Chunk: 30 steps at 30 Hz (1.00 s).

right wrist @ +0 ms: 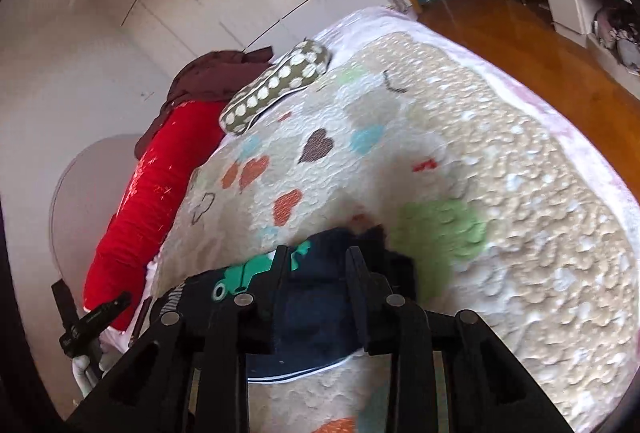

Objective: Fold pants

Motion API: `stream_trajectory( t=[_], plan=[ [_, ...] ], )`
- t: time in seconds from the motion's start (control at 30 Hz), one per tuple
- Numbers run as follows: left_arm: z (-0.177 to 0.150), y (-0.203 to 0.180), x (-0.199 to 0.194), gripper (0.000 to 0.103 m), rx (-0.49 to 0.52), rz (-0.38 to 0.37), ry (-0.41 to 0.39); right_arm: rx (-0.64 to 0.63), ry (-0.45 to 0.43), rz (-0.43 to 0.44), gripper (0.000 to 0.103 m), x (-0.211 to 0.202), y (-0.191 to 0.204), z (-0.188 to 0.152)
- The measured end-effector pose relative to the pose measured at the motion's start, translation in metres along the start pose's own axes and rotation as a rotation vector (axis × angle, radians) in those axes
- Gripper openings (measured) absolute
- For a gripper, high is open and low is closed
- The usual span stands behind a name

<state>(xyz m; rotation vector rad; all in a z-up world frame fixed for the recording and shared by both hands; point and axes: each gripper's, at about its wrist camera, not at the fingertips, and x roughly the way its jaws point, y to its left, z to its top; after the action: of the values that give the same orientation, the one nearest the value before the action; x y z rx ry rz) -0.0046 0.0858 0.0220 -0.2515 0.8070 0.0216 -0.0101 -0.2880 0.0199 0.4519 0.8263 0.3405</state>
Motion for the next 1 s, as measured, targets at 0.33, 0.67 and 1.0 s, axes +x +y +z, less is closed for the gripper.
stream_trajectory(
  t=[0.33, 0.67, 1.0],
  plan=[
    [-0.006, -0.006, 0.066, 0.044, -0.042, 0.023, 0.212, 0.141, 0.060, -0.043, 0.026, 0.026, -0.040, -0.018],
    [0.021, -0.156, 0.069, 0.047, 0.216, -0.254, 0.236, 0.077, -0.040, -0.122, 0.055, -0.014, -0.043, -0.048],
    [0.002, -0.335, 0.135, 0.047, 0.504, -0.432, 0.437, 0.105, -0.006, -0.035, 0.055, 0.015, -0.049, -0.060]
  ],
)
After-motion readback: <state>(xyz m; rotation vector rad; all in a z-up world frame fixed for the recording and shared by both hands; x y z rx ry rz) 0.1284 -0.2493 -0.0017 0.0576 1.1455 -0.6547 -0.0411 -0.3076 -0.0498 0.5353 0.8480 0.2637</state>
